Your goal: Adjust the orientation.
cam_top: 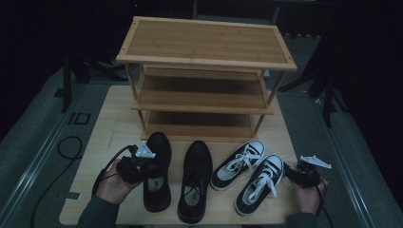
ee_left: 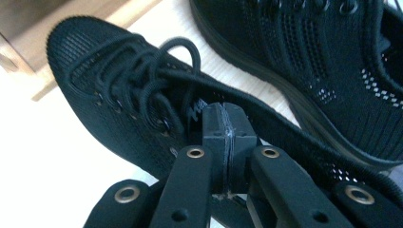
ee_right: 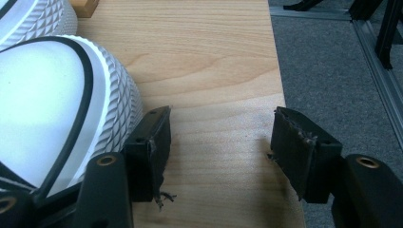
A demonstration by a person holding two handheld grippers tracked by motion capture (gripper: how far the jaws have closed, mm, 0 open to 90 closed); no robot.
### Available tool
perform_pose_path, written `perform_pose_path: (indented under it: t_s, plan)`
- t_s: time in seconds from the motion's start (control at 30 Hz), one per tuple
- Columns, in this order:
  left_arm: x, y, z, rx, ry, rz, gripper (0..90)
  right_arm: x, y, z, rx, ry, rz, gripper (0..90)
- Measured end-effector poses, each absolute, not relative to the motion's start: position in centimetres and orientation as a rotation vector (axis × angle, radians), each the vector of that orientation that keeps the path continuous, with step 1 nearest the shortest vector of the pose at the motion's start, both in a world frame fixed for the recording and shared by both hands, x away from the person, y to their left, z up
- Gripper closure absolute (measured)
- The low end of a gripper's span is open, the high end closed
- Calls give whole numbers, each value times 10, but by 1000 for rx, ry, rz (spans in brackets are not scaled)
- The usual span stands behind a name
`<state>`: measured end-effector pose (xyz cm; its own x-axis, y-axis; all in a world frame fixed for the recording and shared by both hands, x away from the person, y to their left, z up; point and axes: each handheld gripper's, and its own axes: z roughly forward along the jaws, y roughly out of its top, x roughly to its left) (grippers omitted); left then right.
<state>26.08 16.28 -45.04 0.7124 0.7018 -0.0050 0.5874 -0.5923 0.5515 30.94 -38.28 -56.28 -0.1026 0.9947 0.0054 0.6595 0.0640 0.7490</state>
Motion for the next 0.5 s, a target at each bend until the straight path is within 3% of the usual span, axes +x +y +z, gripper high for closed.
perform_pose_path:
  t_s: [0.5]
  plan:
    - [259, 171, -456, 2383, 1026, 269, 898, 309, -383, -563, 1646, 1819, 825, 383]
